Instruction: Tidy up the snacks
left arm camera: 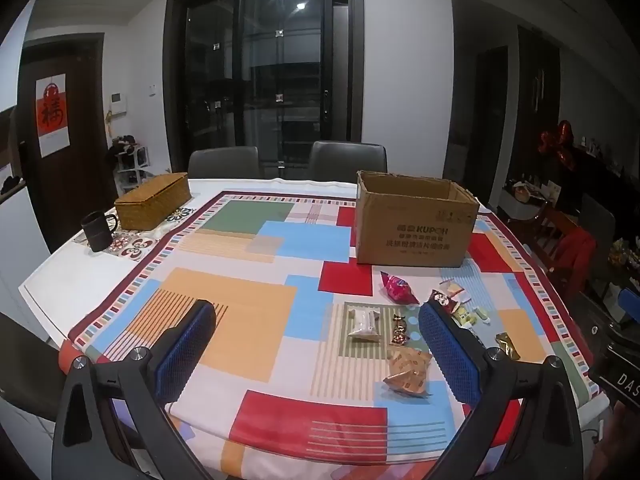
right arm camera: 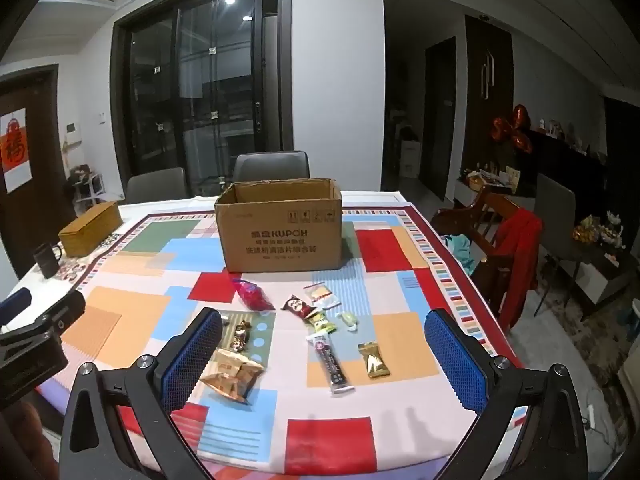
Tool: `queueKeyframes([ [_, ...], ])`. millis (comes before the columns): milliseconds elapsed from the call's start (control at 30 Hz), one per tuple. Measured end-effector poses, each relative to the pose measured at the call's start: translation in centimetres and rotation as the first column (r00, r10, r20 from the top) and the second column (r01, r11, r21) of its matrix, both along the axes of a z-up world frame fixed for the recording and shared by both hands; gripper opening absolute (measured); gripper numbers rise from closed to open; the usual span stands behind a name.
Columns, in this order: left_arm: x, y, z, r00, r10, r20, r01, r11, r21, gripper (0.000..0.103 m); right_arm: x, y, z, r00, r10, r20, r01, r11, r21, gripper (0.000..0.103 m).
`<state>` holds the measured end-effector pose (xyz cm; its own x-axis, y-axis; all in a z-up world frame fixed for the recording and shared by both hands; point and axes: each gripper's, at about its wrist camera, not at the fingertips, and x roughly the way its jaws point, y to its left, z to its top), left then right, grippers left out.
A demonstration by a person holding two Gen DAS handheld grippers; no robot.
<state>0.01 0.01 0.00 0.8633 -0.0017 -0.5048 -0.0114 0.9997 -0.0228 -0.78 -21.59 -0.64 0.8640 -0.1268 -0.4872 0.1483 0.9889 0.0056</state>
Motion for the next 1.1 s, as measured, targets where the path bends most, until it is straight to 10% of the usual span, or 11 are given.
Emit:
queueKeyframes([
  [1100, -0.39, -0.6, 0.65, 0.999, -0.046, -0.002, 0.046, 0.999, 0.009, 0.103, -0.1, 0.01, 0.11, 1.0, 0.009, -0.006, -0.008, 1.0, 0.021, 0.103],
])
